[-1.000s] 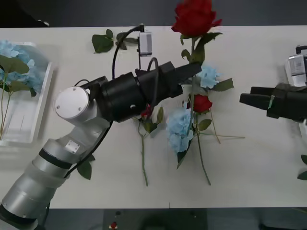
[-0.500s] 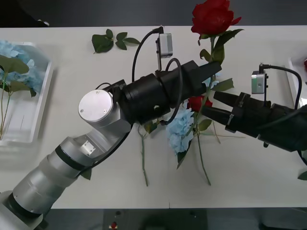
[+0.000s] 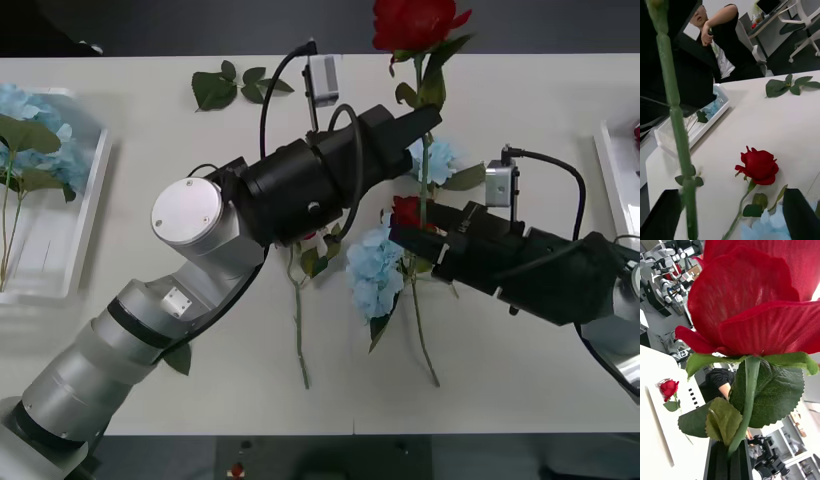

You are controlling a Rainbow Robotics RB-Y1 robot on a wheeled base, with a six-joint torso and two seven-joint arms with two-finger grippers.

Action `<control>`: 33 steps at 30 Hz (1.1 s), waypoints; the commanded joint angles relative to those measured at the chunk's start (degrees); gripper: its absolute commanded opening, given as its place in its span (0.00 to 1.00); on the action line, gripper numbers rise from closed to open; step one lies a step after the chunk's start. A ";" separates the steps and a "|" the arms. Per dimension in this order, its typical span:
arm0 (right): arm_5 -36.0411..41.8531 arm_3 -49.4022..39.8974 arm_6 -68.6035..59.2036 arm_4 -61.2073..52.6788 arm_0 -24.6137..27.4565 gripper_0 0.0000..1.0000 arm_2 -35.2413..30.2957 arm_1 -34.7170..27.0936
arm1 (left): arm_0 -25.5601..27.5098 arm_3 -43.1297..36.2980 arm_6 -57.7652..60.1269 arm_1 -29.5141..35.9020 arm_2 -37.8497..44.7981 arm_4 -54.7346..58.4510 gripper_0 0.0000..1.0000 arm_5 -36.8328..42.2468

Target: Put the red flowers into the right box and the blue flowers into the left box

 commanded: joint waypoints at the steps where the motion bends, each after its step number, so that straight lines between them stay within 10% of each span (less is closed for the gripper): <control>1: -1.21 -2.12 1.10 -0.02 -1.53 0.37 0.03 0.70 | -1.35 -1.01 1.66 -0.78 0.62 0.23 0.00 0.05; 7: -2.18 -2.03 0.92 -0.02 -1.88 0.03 0.38 0.62 | -1.35 -1.01 1.66 -0.69 0.80 0.23 0.00 -0.04; 11: -2.70 -2.03 0.75 0.07 -2.05 0.00 0.38 0.35 | -1.26 -1.01 1.57 -0.17 0.80 0.23 0.03 0.05; 15: -2.97 -2.03 0.57 0.15 -2.05 0.00 0.38 -0.26 | -1.00 -1.10 1.22 1.94 0.80 0.14 0.52 0.49; 21: -3.67 -2.03 -0.40 0.15 -2.49 0.00 0.30 -3.08 | 0.41 -2.15 1.13 7.13 0.98 3.74 0.95 4.62; 33: -6.40 2.27 -19.64 -1.08 -4.69 0.00 0.30 -26.89 | 8.67 -2.07 2.10 18.38 15.13 -0.39 0.97 29.58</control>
